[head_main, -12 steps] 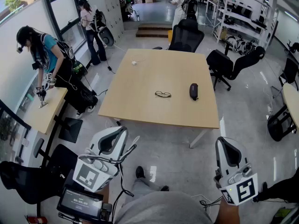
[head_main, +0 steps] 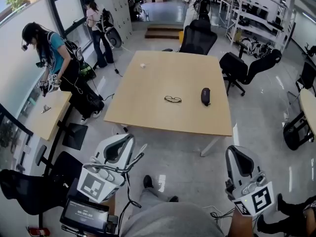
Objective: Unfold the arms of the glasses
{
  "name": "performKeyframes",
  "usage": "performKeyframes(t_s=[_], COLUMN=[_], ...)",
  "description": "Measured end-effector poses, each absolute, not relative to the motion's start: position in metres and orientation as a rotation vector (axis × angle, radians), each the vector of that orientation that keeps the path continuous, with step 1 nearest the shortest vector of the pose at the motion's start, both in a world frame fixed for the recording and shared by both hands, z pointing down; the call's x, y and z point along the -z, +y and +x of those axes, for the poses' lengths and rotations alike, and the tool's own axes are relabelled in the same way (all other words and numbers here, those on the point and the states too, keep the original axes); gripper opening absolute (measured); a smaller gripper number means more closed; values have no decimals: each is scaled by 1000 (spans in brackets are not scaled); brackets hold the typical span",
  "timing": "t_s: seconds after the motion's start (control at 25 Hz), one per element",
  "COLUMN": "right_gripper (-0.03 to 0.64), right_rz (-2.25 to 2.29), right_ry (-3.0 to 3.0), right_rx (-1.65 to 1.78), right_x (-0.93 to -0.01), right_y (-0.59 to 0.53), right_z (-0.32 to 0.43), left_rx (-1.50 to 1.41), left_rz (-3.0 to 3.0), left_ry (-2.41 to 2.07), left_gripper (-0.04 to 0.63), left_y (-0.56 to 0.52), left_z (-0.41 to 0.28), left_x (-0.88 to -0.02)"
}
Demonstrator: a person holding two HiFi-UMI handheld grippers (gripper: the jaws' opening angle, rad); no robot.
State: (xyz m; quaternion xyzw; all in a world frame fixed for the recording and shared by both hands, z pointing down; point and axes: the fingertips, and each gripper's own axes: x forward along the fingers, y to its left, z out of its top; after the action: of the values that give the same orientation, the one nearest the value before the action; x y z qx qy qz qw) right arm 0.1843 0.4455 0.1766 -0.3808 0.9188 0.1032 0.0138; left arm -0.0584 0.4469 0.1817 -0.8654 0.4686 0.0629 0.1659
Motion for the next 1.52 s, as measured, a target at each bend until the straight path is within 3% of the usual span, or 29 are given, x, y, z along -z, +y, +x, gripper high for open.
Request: performKeyframes(t_s=[1.2,1.52], right_gripper=[8,8], right_rz=[-1256,-1260], right_ry=[2859,2878], right_rx=[-281,-229], right_x=[-189,-205], right_y=[402,357], right_z=[211,181], left_rx=[-134,-106], left_rz=[-2509,-2544], left_ry=[1307,1324], left_gripper=[6,6], left_y=[400,362], left_z=[-29,-57], left_x=[-191,-204])
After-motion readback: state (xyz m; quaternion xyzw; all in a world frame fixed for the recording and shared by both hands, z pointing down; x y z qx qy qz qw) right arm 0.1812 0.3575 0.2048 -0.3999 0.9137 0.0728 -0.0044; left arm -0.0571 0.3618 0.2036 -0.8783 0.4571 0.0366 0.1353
